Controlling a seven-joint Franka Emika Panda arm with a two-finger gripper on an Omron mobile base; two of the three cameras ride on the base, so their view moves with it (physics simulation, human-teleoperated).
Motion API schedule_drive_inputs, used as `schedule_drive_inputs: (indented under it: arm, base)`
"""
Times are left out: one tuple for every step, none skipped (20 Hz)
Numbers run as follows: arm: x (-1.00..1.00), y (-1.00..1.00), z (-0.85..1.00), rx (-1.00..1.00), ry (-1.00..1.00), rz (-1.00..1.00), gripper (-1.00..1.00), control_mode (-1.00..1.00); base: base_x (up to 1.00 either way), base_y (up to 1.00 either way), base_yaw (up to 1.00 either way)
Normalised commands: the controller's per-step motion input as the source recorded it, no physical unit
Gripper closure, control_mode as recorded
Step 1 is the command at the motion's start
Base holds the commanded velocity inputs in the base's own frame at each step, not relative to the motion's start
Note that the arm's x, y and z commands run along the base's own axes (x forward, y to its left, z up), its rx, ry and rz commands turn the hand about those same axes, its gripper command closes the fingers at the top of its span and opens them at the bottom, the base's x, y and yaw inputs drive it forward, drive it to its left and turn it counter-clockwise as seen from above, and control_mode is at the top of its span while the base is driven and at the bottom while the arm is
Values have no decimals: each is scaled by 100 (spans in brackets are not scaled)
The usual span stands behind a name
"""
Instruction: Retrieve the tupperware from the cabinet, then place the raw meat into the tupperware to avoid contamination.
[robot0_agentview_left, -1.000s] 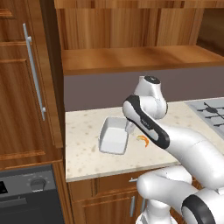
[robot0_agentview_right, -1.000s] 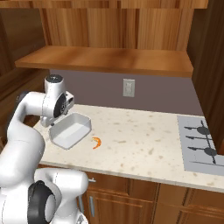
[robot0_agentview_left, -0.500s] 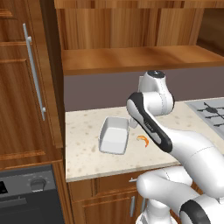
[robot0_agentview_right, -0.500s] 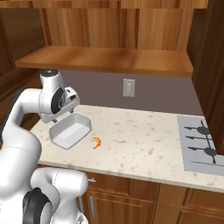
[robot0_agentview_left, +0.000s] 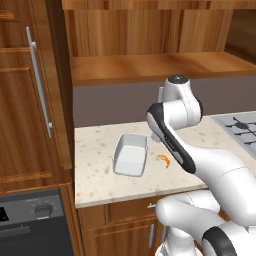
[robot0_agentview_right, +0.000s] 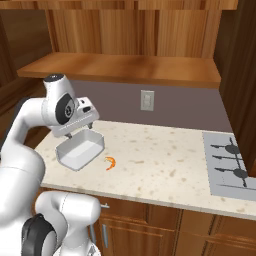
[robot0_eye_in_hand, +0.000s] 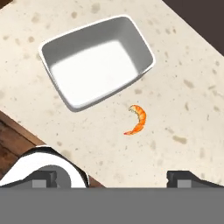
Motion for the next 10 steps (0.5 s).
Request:
schedule_drive_inputs:
  arm:
    - [-12, -41, 0, -5, 0, -13, -100, -100]
    - [-15, -43, 0, -4, 0, -12, -100, -100]
    - [-17, -43, 0, -4, 0, -11, -100, -100]
    - [-17, -42, 0, -3, 0, -10, -100, -100]
    - [-18, -41, -1, -3, 0, -9, -100, -100]
    - [-19, -39, -2, -3, 0, -7, -100, -100]
    - [-20, -37, -4, -3, 0, -6, -100, -100]
    - [-19, -36, -5, -2, 0, -5, -100, -100]
    - [-16, -31, -7, -2, 0, -3, -100, -100]
    - [-16, -26, -9, -1, 0, -1, -100, -100]
  base:
    - [0, 0, 0]
    - [0, 0, 0]
    - [0, 0, 0]
    - [0, 0, 0]
    - [0, 0, 0]
    - [0, 0, 0]
    - [0, 0, 0]
    - [0, 0, 0]
    - [0, 0, 0]
    - [0, 0, 0]
